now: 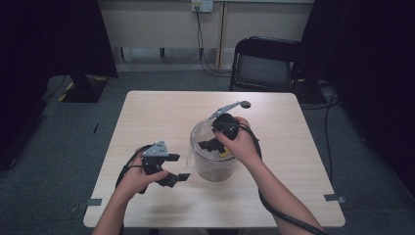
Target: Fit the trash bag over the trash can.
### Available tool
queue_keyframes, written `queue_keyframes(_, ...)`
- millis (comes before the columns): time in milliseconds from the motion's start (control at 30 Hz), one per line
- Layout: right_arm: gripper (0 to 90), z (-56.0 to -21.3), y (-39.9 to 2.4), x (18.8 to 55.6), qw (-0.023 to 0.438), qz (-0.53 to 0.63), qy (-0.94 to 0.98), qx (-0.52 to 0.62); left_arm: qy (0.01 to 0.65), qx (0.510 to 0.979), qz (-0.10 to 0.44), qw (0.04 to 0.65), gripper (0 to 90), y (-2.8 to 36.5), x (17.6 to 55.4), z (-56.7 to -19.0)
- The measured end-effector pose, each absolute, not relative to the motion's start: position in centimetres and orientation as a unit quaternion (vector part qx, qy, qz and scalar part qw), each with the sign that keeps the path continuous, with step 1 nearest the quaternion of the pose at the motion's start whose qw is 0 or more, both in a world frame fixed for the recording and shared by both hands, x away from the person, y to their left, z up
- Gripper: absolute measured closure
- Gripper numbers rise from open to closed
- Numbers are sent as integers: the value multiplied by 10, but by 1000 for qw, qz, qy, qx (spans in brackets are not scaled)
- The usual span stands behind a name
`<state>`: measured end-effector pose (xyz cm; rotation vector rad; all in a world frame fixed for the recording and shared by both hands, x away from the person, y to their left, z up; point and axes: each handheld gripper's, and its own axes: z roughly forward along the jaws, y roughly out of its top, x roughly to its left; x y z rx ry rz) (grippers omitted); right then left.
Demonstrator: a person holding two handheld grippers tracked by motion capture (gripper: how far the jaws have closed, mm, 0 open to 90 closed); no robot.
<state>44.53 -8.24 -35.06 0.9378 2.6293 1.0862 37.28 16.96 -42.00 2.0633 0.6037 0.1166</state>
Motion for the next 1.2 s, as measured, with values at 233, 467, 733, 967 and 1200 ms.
queue_keyframes(233,223,-356,-110,436,81,330,885,318,245,845,47,472,166,166,372,-420)
queue_keyframes(467,237,-366,-119,436,78,318,889,321,243,848,45,469,166,164,372,-422)
queue_keyframes(733,219,-355,-125,430,83,350,876,321,245,846,45,471,166,165,372,-422)
queue_keyframes(967,219,-350,-135,426,86,359,873,319,243,848,44,469,166,164,372,-423)
queue_keyframes(1200,216,-345,-142,423,83,365,871,319,245,849,43,467,166,164,373,-425)
